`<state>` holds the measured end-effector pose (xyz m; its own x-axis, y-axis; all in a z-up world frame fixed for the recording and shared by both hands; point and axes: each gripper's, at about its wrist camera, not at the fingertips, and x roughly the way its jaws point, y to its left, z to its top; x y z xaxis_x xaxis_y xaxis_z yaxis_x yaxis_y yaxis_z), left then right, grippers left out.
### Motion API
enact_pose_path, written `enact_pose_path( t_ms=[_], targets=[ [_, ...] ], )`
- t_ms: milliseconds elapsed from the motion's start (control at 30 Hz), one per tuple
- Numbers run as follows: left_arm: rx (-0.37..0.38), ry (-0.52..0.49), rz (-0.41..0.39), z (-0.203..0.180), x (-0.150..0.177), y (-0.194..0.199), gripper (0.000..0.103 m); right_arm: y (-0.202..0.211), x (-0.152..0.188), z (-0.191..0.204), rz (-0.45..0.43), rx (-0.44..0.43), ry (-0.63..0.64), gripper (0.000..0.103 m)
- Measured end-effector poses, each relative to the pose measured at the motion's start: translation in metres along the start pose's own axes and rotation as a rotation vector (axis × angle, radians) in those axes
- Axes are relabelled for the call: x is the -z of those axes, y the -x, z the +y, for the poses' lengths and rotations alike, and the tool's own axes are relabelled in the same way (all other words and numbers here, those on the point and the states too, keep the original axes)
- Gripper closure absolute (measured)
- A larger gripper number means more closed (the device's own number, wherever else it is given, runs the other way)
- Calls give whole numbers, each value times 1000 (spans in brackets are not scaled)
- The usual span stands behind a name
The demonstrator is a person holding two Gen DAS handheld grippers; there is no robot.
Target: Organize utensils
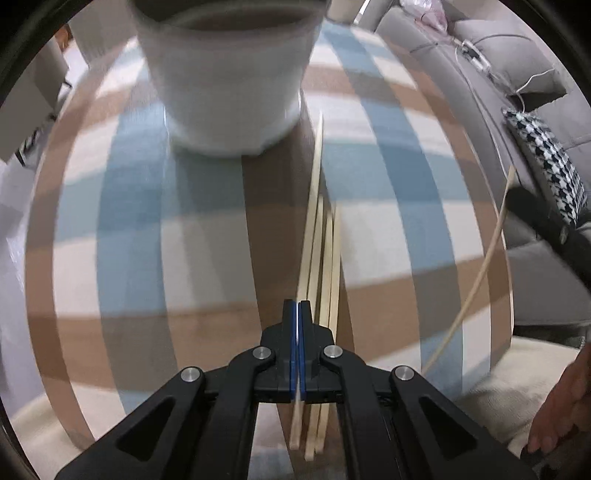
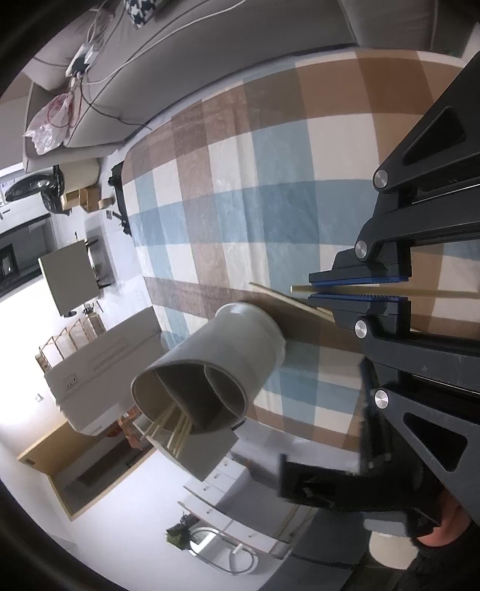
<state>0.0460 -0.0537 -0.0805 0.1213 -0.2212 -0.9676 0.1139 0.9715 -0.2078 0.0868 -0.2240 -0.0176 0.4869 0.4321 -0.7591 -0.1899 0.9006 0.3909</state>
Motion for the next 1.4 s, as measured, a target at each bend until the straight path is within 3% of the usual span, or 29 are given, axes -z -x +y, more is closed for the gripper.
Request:
enact_pose_path(
  t_ms=[133,167,200,300,433,533,700,1067,1133,1233,1400],
  targets=[
    [-57,-67,63,-8,15,-8,103,-1,1,2,0,5,5,99],
    [-73,-83,73,-11,20,-11,98,-1,1,2,0,6,3,100],
    [-89,-95,84,-13,23,-14,84,-1,1,1,-1,9,0,100],
    [-95,-106,79,-17,31,-15,59,-1,-2,0,-5,8,-13,99],
    [-117,-105,73,-19,34,-18,58,-1,-3,1,-9,3,-10,100],
    [-152,-111,66,-13,44,-11,64,0,-3,1,-11,0,-10,100],
    [-169,-134,65,-19,45,-12,95,2,-4,-3,-18,-6,-29,99],
    [-192,-137,47,-44,4,-24,97,2,-5,-7,-12,-12,-51,99],
    [-202,-144,43,-50,-6,-27,102,2,-3,-7,-9,-8,-49,99],
    [-219,-157,31,-54,0,-28,102,2,-3,-7,-7,-1,-48,99],
    [-173,-171,48,-45,25,-24,102,0,-4,-8,-9,2,-60,100]
  ],
)
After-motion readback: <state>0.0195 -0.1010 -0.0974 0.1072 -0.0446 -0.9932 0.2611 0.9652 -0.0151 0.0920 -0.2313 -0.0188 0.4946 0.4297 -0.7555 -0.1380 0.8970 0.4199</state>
